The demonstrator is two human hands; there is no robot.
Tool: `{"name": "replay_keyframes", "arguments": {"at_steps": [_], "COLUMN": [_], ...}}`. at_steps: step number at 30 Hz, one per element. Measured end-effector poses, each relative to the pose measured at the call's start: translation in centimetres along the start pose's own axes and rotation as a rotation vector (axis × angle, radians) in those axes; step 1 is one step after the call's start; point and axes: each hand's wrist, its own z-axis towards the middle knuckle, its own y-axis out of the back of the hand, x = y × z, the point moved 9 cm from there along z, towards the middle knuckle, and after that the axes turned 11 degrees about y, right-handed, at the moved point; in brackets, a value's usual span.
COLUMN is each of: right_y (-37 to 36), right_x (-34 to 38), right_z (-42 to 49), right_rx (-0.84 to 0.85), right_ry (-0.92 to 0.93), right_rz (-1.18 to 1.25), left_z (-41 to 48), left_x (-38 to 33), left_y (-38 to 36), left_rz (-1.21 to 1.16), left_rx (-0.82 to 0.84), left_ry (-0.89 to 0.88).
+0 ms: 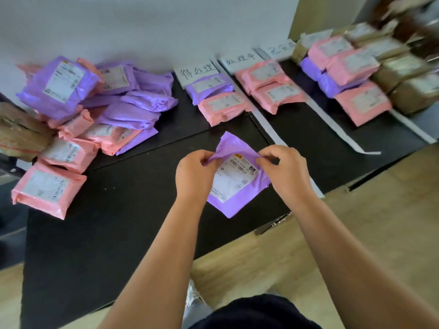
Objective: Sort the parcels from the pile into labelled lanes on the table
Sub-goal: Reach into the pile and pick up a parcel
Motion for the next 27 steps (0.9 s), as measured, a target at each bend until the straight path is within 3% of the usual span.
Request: {"name": "replay_keyframes", "arguments": {"at_steps": [4, 6, 15, 27], "right_y": [5.4, 7.7, 17.7, 20.9], "right_x": [-6.8, -10.4, -21.3, -29.6], "right_z": [-1.9, -2.9, -6.1, -3.2], "right_rx": [-0.097, -0.156, -0.402, -0.487], "right_ry": [-0.141, -0.211, -0.365, -0.564], "right_rz": [0.108, 0.172, 0.382, 0.483], "left_z": [-2.3, -3.5, -6.8, -2.7], "left_x": [-3.2, -4.1, -5.9, -13.8], "left_y": [-4.3, -6.4, -20.1, -27.9], "left_rz": [0.007, -0.02, -0.061, -0.023], "left_rx": [-0.163, -0.205, 0.044, 0.16], "left_ry": [-0.121, -0.102, 0.121, 0.036]}}
